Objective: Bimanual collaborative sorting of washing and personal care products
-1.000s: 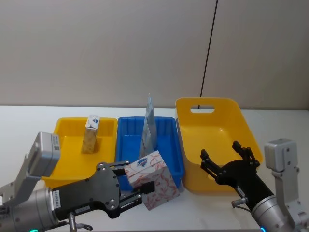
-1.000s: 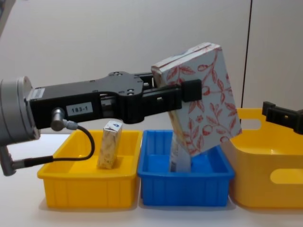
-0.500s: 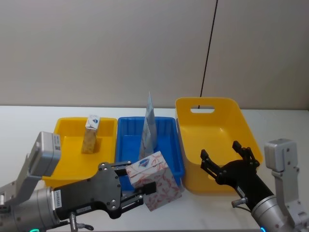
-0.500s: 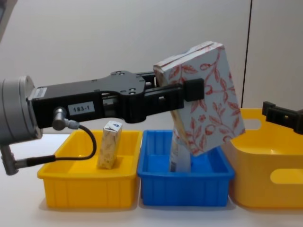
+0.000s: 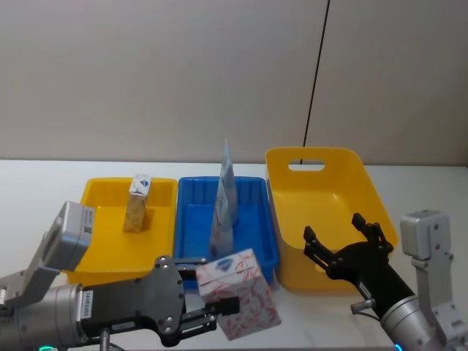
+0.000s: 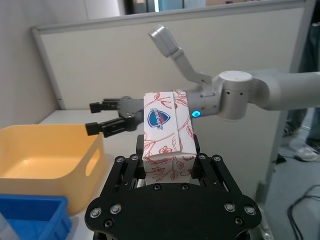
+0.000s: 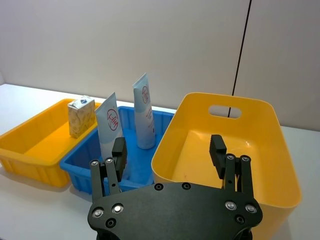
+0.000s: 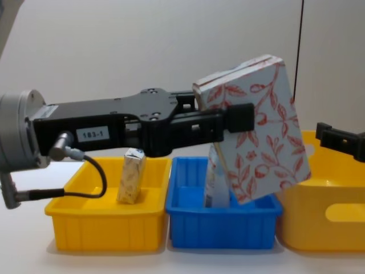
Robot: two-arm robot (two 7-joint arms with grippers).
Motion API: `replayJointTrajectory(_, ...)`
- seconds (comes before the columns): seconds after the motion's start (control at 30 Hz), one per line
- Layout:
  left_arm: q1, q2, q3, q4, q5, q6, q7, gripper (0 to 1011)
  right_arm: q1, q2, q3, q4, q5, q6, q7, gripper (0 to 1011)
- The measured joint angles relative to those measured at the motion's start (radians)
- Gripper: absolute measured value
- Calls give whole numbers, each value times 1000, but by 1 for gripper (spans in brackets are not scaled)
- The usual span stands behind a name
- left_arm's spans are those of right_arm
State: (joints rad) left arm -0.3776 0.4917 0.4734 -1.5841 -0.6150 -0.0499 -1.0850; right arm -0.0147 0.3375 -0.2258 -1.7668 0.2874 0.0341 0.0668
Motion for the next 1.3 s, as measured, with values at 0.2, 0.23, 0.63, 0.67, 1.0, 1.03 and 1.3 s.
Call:
replayJointTrajectory(0.2, -13, 21, 9, 0, -10, 12, -35, 422, 0, 0, 0, 0, 0, 0, 0, 1002)
replayJointTrajectory(0.23, -13, 21, 9, 0, -10, 12, -35, 422, 0, 0, 0, 0, 0, 0, 0, 1002)
replayJointTrajectory(0.63, -18, 54, 12, -14, -20, 25, -47, 422, 0, 0, 0, 0, 0, 0, 0, 1002)
replayJointTrajectory(0.67, -18, 57, 13, -15, -20, 27, -46, 422, 0, 0, 0, 0, 0, 0, 0, 1002)
replayJointTrajectory(1.0, -17, 72, 14, -22, -23, 35, -34, 422, 0, 0, 0, 0, 0, 0, 0, 1002)
replayJointTrajectory(1.03, -17, 73, 14, -22, -23, 35, -33, 422, 0, 0, 0, 0, 0, 0, 0, 1002)
replayJointTrajectory(1.3, -16, 79, 15, -25, -24, 38, -28, 422, 2, 6, 4, -1, 6, -3, 19, 1002)
